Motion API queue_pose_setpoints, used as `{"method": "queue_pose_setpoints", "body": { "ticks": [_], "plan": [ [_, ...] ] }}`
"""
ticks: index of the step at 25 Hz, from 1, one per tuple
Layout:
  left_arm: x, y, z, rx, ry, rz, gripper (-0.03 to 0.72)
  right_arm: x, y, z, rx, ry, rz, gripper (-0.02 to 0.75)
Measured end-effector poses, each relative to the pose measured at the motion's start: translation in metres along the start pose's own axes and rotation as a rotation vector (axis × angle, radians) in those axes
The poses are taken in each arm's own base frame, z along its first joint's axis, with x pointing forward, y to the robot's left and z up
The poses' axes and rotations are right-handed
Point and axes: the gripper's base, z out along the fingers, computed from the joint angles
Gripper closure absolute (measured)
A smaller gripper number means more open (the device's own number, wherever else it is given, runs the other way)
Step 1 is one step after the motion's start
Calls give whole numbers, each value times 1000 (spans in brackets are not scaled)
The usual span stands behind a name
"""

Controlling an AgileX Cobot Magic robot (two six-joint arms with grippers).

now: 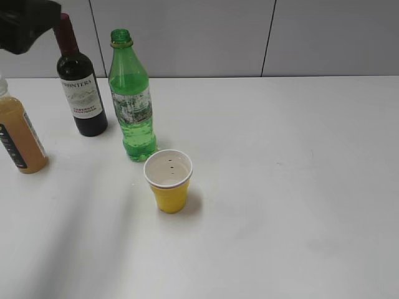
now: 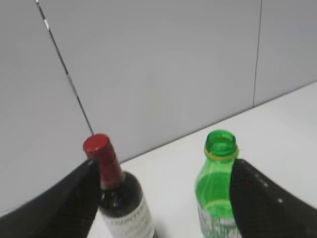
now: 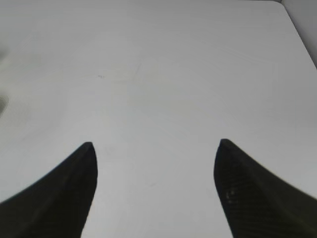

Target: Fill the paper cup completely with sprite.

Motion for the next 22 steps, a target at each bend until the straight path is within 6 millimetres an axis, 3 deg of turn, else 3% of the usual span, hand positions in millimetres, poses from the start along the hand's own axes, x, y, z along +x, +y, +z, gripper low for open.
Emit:
{"method": "queue_pose_setpoints", "body": {
  "ticks": [9, 17, 22],
  "plan": [
    [8, 6, -70, -35, 270, 11, 89, 0, 0, 0, 0, 0, 0, 173],
    [18, 24, -112, -164, 384, -44, 97, 0, 0, 0, 0, 0, 0, 173],
    [25, 25, -137, -197, 443, -106, 98, 0, 0, 0, 0, 0, 0, 173]
  ]
}}
